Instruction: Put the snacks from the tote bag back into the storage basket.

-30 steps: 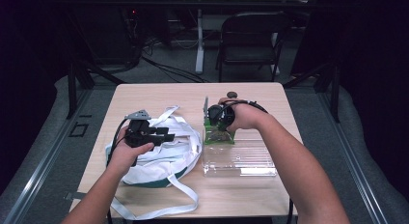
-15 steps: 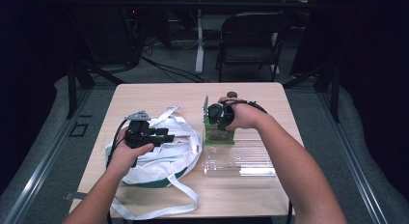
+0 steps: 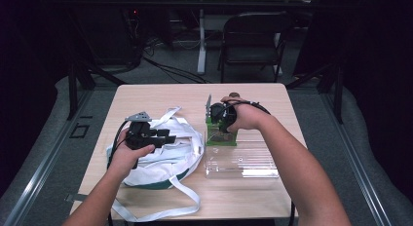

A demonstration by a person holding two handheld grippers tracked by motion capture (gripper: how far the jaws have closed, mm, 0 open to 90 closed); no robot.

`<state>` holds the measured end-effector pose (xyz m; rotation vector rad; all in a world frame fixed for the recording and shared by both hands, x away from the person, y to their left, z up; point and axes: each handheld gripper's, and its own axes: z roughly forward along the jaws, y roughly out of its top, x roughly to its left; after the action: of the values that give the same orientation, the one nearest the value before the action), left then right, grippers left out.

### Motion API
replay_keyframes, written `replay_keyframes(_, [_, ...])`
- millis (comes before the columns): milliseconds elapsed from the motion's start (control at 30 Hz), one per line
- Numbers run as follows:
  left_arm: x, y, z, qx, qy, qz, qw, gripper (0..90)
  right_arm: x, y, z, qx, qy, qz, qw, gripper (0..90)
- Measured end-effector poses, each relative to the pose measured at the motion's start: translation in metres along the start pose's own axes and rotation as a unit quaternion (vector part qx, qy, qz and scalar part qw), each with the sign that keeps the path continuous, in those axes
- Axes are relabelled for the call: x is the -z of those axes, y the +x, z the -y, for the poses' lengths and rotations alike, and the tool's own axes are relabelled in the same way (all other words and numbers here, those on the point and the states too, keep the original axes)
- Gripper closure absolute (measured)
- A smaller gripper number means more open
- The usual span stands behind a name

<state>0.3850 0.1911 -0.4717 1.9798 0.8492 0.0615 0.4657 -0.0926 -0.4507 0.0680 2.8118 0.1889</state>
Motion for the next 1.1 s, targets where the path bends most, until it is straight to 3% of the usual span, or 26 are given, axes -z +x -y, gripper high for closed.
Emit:
replay_keyframes(367, [-0.0001,0.0006,-0.0001,0.001,-0.001,-0.001,1.0,53.7,0.0027,-0.0013,-0.0004,-0.024,-0.012,0.003,0.9996,39.4])
replay_keyframes(1100, [-0.0014,0.0005,-0.0026,0.003,-0.001,-0.002,1.0,53.5,0.0102,0.0003,0.0006,-0.029,-0.024,-0.005,0.9993,37.4])
